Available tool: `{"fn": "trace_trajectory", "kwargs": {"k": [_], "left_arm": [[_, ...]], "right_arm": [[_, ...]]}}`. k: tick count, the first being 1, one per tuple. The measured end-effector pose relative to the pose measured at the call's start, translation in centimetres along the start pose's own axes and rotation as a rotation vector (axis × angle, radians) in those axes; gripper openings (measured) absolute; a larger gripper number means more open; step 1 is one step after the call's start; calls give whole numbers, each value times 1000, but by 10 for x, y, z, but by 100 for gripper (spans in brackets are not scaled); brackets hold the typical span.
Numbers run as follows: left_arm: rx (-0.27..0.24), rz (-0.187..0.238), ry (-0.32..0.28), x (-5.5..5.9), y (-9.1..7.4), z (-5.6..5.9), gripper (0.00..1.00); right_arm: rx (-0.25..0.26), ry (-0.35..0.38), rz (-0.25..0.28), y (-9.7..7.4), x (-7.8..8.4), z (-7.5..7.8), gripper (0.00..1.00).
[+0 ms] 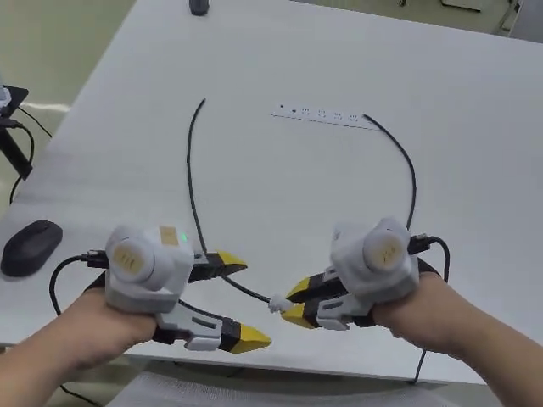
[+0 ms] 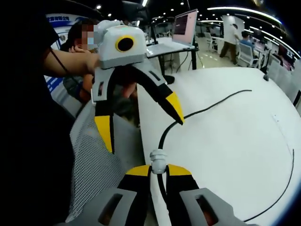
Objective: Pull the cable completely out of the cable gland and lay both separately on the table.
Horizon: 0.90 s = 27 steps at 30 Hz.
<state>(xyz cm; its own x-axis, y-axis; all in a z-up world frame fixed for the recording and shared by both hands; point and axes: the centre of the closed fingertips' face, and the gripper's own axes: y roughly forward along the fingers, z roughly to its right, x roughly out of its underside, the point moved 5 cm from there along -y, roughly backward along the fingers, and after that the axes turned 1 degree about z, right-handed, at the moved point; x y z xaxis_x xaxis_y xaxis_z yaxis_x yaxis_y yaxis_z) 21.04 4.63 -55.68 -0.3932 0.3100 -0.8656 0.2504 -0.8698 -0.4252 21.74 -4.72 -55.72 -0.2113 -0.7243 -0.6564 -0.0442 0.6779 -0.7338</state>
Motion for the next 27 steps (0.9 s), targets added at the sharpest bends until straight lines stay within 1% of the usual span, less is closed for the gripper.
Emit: {"fn": "trace_trajectory", "kwargs": {"k": [2,4,6,8,11,16,18,23,25,27], "left_arm": [[18,-5,-5,2,4,2,65],[25,1,-1,2,6,3,63],[39,11,-10,1,9,4,60],[46,17,-5,2,10,4,59],[73,40,-1,0,12,7,57],[94,42,-3,0,12,7,47],[105,41,-21,0,13,8,44],[123,54,-6,-1,14,11,38],[135,64,2,-1,14,12,32],[141,65,-1,-1,14,13,28]], "right_arm": [[-3,-2,-3,-2,-1,-2,6],[-7,-29,-13,-4,-1,-5,6],[-16,-55,-18,-5,-1,-9,6],[-28,-69,-16,-6,-2,-11,6],[-44,-102,-15,-7,-3,-15,6],[-51,-134,-15,-8,-7,-15,6],[-50,-151,-22,-9,-8,-15,6],[-59,-186,-30,-10,-12,-16,6],[-62,-192,-33,-9,-12,-16,6],[-61,-196,-35,-9,-12,-15,6]]}}
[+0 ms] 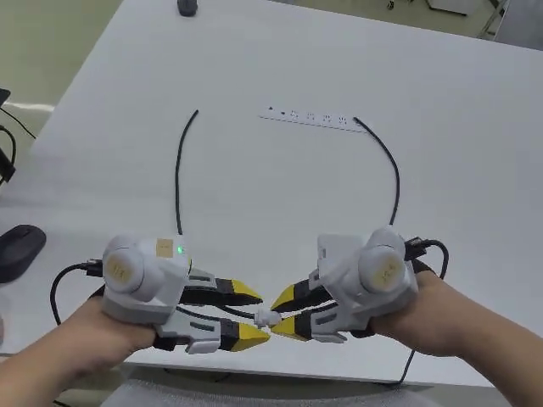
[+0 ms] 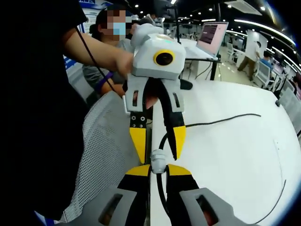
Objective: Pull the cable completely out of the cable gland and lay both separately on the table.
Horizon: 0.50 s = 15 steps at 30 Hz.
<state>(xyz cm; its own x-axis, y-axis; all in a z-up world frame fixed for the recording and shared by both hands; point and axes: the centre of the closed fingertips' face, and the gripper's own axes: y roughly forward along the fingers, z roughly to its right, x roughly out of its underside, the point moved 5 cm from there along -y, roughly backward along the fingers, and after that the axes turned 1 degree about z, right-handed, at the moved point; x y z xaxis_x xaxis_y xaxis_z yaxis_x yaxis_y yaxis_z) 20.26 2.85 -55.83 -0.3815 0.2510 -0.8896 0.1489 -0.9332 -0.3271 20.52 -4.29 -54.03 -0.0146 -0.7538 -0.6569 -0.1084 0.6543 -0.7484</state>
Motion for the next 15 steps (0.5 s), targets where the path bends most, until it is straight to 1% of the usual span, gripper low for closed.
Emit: {"fn": "trace_trajectory", "kwargs": {"k": [2,4,8,9,15], "left_arm": [[-1,-9,4,2,1,0,27],[5,-4,4,2,1,0,25],[35,9,0,1,1,4,17],[38,6,-10,2,2,4,16],[40,-4,-1,4,3,4,16]], "right_arm": [[-1,-4,-2,0,1,0,6],[-3,-10,-6,1,2,-1,6],[-12,-37,-20,3,4,-4,6],[-14,-36,-19,3,4,-4,6],[-13,-39,-14,3,6,-4,6]]}}
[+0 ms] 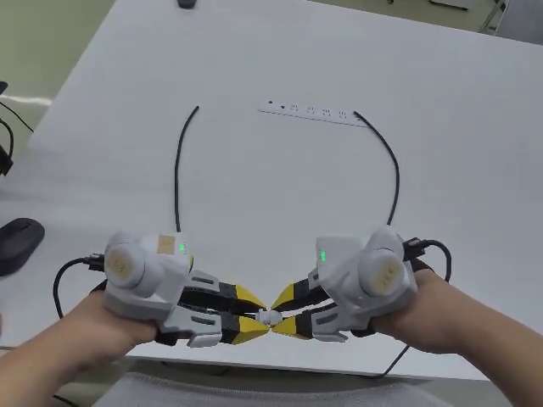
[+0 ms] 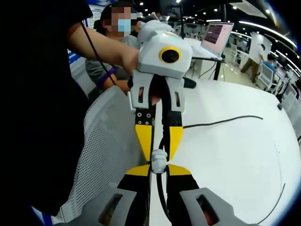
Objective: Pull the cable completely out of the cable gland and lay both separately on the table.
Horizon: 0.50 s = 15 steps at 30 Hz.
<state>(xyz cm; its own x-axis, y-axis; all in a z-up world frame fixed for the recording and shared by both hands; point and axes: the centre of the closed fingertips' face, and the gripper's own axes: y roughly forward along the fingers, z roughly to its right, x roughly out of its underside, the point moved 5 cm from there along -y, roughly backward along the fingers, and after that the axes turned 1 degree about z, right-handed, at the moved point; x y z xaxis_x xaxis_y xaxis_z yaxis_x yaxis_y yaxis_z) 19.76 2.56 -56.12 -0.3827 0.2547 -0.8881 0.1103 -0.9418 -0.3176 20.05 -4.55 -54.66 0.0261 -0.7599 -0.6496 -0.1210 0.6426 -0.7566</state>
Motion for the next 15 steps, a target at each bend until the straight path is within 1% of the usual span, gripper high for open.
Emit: {"fn": "trace_trajectory", "kwargs": {"k": [3,8,10,12,15], "left_arm": [[-4,-1,-7,-1,0,-1,16],[-18,3,-3,-5,-2,-3,15],[-23,4,-5,-7,-3,-3,15],[-30,2,5,-9,-3,-3,15],[-32,2,18,-12,-4,-2,15]], "right_arm": [[8,-20,7,-1,0,0,7],[24,-18,31,-3,-1,4,7],[25,25,51,-4,-2,5,8],[23,53,77,-6,-2,8,8],[-1,132,121,-8,-1,9,9]]}}
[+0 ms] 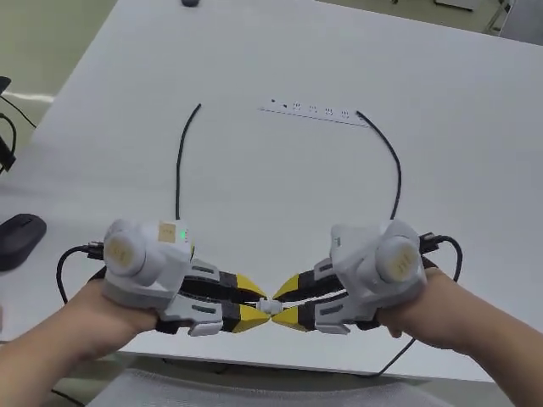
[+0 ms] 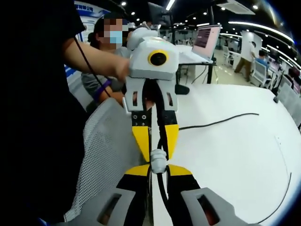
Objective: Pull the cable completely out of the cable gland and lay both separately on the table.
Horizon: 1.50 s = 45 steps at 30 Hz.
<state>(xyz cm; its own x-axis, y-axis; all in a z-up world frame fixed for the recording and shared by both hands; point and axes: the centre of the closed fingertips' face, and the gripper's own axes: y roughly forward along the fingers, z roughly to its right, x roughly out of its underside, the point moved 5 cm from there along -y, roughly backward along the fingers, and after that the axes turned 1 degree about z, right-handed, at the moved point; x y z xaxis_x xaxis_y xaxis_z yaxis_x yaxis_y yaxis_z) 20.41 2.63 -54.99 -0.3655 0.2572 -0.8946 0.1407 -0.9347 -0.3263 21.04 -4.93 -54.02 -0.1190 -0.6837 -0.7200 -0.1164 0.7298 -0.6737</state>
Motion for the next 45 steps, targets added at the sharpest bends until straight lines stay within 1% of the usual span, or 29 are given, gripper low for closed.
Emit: {"fn": "trace_trajectory", "kwargs": {"k": [2,3,5,6,7,8,9,10,11,12,13,14,15,16,18,20,21,22,23,24,25,26,28,31,32,35,38,42,45], "left_arm": [[-3,0,8,-3,0,1,15],[-8,0,22,-6,0,1,15],[-11,-1,27,-8,0,2,15],[-16,-1,39,-10,0,2,15],[-25,7,64,-13,0,1,15],[-22,8,64,-14,0,2,15],[-22,8,64,-14,0,2,15],[-28,8,73,-16,1,2,15],[-33,7,83,-17,1,2,15],[-39,3,92,-18,1,2,15],[-36,3,98,-19,2,3,15],[-41,-2,103,-19,3,3,15],[-47,-5,109,-20,4,2,15],[-53,-9,112,-21,4,2,15],[-62,-10,124,-23,5,3,15],[-72,-7,141,-26,6,5,15],[-75,-11,146,-27,7,5,15],[-80,-18,154,-28,8,6,15],[-82,-20,156,-28,9,6,15],[-86,-24,160,-29,10,7,15],[-89,-25,162,-29,11,8,15],[-97,-37,167,-28,12,8,15],[-101,-46,172,-27,13,9,15],[-111,-51,179,-27,14,11,15],[-113,-51,183,-26,14,11,15],[-119,-46,152,-26,14,11,15],[-127,-60,134,-25,16,11,15],[-123,-61,122,-24,15,11,14],[-114,-67,108,-24,15,11,14]], "right_arm": [[-13,62,32,-5,0,4,11],[-35,120,69,-8,0,6,13],[-75,233,107,-14,2,12,16],[-85,260,128,-16,3,15,16],[-124,325,152,-19,5,17,16],[-172,390,169,-21,5,17,16],[-222,467,168,-22,7,15,16],[-234,502,182,-22,9,21,16],[-231,498,213,-22,9,26,15],[-256,540,233,-22,9,28,16],[-290,595,242,-23,10,30,17],[-345,647,245,-24,10,29,17],[-367,655,265,-25,9,29,17],[-405,680,265,-25,10,29,17],[-435,706,268,-24,11,28,17],[-495,742,281,-24,11,27,16],[-512,752,292,-24,10,27,15],[-543,776,294,-24,9,25,15],[-558,781,286,-23,9,23,15],[-557,773,281,-22,10,24,12],[-565,762,266,-21,12,22,8],[-565,769,268,-21,12,23,9],[-582,771,254,-20,14,21,9],[-600,774,247,-21,15,21,9],[-596,739,248,-22,15,20,8],[-581,636,252,-23,15,19,7],[-548,560,228,-23,15,17,6],[-520,528,226,-24,16,20,6],[-470,428,212,-24,16,18,5]]}}
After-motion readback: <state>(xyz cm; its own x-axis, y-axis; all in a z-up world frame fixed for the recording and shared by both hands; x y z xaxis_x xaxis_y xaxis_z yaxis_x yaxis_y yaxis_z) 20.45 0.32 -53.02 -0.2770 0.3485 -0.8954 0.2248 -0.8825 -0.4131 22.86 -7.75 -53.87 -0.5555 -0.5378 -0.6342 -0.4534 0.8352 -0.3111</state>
